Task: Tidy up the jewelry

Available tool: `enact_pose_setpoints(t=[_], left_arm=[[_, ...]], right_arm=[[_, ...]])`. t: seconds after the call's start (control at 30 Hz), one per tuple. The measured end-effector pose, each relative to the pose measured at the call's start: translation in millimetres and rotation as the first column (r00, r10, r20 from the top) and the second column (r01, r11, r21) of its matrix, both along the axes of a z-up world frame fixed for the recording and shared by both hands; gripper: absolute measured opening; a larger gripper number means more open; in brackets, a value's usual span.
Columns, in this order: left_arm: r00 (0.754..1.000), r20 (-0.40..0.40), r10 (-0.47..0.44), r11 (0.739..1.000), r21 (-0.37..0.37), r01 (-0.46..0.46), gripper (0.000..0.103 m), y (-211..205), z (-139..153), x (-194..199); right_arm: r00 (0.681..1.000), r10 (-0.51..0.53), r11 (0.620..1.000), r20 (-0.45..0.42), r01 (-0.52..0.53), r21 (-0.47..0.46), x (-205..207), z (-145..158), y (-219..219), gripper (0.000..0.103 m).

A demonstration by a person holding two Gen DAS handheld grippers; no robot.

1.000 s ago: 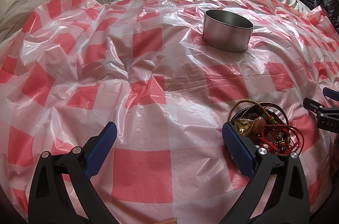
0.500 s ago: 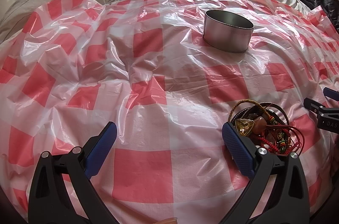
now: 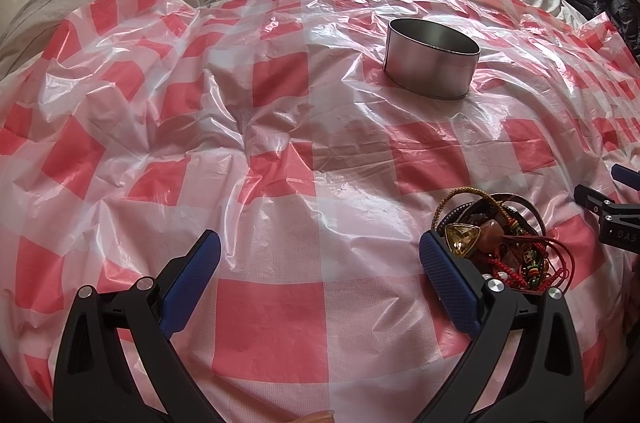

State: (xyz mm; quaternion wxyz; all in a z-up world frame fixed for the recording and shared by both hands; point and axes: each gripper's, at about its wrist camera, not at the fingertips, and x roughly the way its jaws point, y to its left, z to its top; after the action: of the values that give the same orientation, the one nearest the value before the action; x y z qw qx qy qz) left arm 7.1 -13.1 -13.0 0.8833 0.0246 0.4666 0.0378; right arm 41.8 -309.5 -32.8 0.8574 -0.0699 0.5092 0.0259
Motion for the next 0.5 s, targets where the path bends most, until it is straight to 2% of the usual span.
enact_pose_setpoints(t=[0.2,0.5], left_arm=[[1.000,-0.008,0.001,1.000,0.020,0.000,0.096,-1,-3,1],[1.000,0.003,-0.010,0.998,0.054,0.009,0.096,-13,-7,1]], right_arm=[[0.998,0.052,0.999,0.039,-0.051,-0.019,-6,13,11,0.096],[0.995,0.049,0.997,0.090,-0.054,0.053,-10,35,14,0.096]])
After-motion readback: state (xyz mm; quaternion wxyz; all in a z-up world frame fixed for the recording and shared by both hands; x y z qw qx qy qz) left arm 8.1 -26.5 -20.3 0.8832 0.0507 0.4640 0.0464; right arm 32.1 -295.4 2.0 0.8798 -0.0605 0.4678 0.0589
